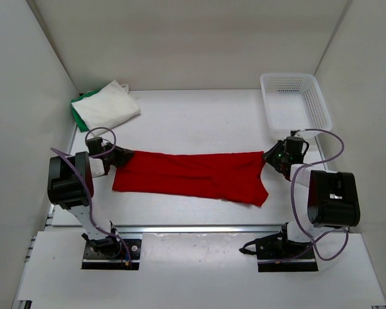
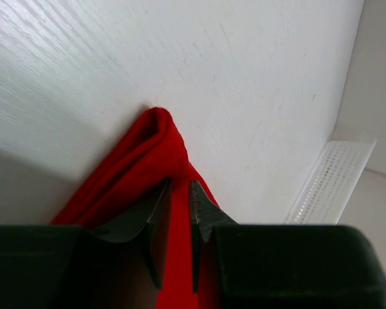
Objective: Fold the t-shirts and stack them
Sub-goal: Fold the other side of the tshirt into a rectangle
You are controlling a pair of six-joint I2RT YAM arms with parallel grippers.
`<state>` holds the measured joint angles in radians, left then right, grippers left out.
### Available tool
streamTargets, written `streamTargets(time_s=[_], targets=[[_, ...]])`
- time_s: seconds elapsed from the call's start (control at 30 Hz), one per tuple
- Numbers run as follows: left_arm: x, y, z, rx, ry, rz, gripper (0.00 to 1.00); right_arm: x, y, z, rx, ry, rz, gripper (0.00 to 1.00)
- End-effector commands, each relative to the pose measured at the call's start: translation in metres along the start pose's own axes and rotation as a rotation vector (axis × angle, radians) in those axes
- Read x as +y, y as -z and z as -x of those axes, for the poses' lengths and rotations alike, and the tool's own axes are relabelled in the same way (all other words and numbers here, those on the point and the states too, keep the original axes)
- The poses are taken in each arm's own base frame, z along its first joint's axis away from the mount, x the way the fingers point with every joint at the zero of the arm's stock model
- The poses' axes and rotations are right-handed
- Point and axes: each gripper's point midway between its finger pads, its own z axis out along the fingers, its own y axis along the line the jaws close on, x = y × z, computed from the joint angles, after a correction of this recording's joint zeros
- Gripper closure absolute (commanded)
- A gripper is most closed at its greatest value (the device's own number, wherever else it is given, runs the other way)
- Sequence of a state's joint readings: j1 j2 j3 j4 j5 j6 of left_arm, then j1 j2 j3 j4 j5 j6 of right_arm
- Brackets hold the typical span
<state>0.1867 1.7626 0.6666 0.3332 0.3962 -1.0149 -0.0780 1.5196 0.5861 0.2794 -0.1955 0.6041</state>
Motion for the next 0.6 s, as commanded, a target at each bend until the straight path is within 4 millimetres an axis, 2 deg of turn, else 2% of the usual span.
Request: streamTargets(time_s=[0.0, 0.1, 0.2, 0.23, 0.27, 0.33, 0.4, 0.47, 0.5, 0.53, 0.57], targets=[[-0.005, 0.004, 0.007, -0.030, -0.006, -0.009, 0.72, -0.008, 0.004, 0.018, -0.082, -0.017, -0.048, 1.00], [-0.014, 0.005, 0.012, -0.040, -0.027, -0.023, 0.72, -0.002, -0.004, 0.014, -0.042, -0.009, -0.030, 1.00], [-0.022, 0.012, 0.017, -0.062, -0.024, -0.045, 0.72, -0.007, -0.004, 0.016, -0.039, -0.021, -0.049, 0.99], [-0.023, 0.014, 0.017, -0.060, -0.019, -0.054, 0.72, -0.006, -0.001, 0.017, -0.042, -0.025, -0.040, 0.92], [-0.036, 0.017, 0.018, -0.063, -0.036, -0.086, 0.71, -0.005, 0.002, 0.017, -0.049, -0.029, -0.036, 0.81], [-0.055, 0.023, 0.016, -0.075, -0.068, -0.125, 0.71, 0.012, 0.009, 0.023, -0.064, -0.008, 0.002, 0.73], [-0.084, 0.034, 0.021, -0.111, -0.141, -0.178, 0.69, 0.031, 0.021, 0.035, -0.106, 0.034, 0.028, 0.68], [-0.105, 0.042, 0.010, -0.120, -0.211, -0.186, 0.68, 0.040, 0.029, 0.034, -0.114, 0.063, 0.028, 0.66], [-0.104, 0.043, 0.007, -0.128, -0.249, -0.169, 0.67, 0.046, 0.034, 0.036, -0.127, 0.069, 0.041, 0.67], [-0.108, 0.046, -0.003, -0.121, -0.288, -0.175, 0.67, 0.056, 0.039, 0.030, -0.127, 0.084, 0.067, 0.67], [-0.104, 0.046, -0.017, -0.094, -0.310, -0.165, 0.67, 0.060, 0.041, 0.024, -0.116, 0.099, 0.072, 0.70]])
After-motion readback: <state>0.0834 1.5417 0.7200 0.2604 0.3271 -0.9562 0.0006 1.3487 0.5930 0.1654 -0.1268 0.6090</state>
